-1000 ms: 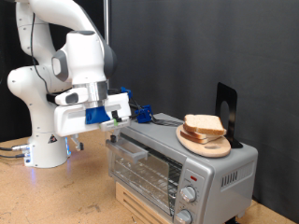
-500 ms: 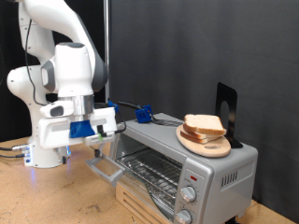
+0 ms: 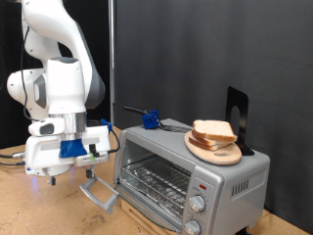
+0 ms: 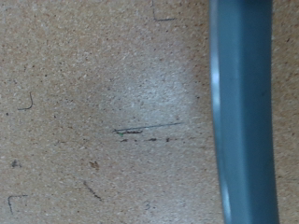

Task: Make a piece of toast with the oven

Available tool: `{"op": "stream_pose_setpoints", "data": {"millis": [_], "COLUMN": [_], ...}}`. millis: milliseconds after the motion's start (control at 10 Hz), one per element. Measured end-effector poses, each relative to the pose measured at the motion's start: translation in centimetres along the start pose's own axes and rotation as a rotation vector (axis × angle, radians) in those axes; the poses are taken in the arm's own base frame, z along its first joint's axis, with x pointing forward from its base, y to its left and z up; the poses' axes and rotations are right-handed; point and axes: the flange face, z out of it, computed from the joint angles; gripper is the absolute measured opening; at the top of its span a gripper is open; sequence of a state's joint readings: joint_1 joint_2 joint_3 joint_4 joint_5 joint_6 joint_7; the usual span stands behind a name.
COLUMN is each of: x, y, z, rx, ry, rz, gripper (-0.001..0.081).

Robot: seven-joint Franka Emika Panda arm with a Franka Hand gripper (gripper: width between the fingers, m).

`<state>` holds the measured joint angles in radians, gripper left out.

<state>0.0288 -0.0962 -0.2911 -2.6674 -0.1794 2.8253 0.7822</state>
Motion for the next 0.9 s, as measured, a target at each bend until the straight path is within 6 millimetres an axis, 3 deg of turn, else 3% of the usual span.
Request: {"op": "stream_pose_setpoints", "data": {"millis": [900], "x": [1.3], "y": [1.1], "z": [5.9], "rx": [-0.087], "ry": [0.019], "rz": [0.047], "gripper": [0.0800]}}
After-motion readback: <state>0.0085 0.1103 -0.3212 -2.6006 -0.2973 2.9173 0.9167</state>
